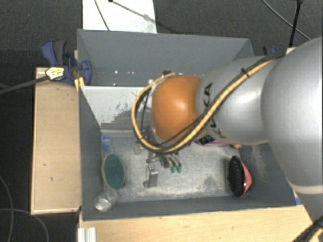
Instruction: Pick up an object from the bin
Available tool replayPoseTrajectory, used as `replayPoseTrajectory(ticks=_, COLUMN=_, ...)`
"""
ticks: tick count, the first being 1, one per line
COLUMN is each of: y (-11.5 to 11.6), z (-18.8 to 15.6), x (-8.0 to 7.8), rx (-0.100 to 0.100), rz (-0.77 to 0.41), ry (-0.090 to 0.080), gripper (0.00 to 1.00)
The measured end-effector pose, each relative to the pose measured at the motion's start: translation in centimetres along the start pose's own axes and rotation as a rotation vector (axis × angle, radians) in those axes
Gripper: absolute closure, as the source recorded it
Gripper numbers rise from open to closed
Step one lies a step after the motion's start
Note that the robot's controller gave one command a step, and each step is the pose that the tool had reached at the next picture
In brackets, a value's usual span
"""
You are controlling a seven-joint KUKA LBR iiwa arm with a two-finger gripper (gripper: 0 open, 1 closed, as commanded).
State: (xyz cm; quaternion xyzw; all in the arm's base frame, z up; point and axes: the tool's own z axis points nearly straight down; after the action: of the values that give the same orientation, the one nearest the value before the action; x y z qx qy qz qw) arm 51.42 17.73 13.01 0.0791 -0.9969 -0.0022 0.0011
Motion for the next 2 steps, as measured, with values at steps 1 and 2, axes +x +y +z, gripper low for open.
replayPoseTrajectory(ticks=1, y=1.4, z=6.1, x=-3.6, rx=0.003, rz=-0.23, ry=-0.003, gripper=0.0)
replayPoseTrajectory(ticks=2, y=-0.1, z=0.7, x=-5.2, rx=0.005, rz=-0.265, ry=-0.011, gripper=0.0)
